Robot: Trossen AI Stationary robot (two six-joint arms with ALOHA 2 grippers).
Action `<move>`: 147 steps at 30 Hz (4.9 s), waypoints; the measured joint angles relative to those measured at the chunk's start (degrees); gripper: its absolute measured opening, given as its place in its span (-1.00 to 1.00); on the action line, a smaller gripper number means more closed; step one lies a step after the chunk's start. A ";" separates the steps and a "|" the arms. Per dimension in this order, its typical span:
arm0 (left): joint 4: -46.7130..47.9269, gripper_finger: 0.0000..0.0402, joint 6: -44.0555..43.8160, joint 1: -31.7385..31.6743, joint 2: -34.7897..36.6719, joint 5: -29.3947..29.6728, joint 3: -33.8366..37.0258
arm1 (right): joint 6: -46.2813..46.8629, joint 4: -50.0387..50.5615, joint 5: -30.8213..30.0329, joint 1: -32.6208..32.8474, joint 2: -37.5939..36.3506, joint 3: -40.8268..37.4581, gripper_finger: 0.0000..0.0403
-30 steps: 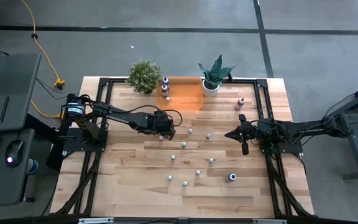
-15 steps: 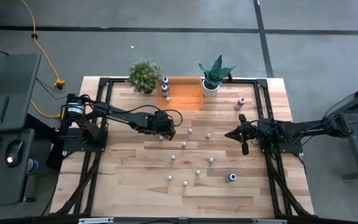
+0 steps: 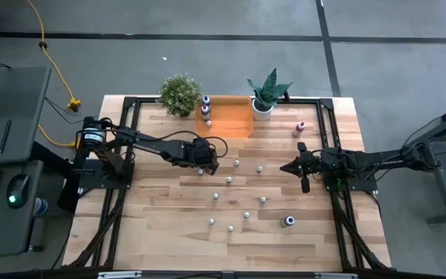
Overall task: Pick & Place food coloring
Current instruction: Put the small orange bottle into the bin
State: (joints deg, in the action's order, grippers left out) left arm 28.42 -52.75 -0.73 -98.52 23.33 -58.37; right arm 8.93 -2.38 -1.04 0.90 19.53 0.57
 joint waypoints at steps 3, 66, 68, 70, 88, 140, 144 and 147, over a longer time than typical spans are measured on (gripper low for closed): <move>0.00 -0.82 0.47 0.02 0.00 -0.06 0.00 | 0.00 -0.01 0.00 -0.01 0.00 -0.01 -1.00; -29.60 -0.83 14.83 -12.00 17.06 -37.82 0.04 | 0.00 0.00 0.00 0.00 0.02 0.00 -1.00; -28.87 -0.83 9.32 -12.54 17.05 -31.56 0.04 | 0.00 0.01 0.00 -0.01 0.02 -0.01 -1.00; -27.28 -0.83 4.80 -12.90 17.05 -24.71 0.04 | 0.00 0.01 0.00 -0.01 0.02 -0.01 -1.00; 2.19 -0.83 -8.05 -12.36 10.39 14.01 -7.94 | 0.00 0.01 0.00 0.01 0.02 -0.01 -1.00; 10.22 -0.83 -18.36 -13.92 -13.35 15.27 -18.52 | 0.00 0.01 -0.01 0.00 0.00 0.00 -1.00; 9.27 -0.83 -17.98 -13.95 -13.97 15.00 -18.51 | 0.00 -0.05 -0.02 -0.01 0.00 -0.01 -1.00; 9.14 -0.80 -17.73 -13.94 -13.94 14.69 -18.51 | 0.00 -0.03 0.00 0.01 -0.02 -0.01 -1.00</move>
State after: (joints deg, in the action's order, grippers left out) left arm 37.56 -70.48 -14.68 -112.46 38.02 -76.88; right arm 8.93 -2.41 -1.04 0.91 19.51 0.56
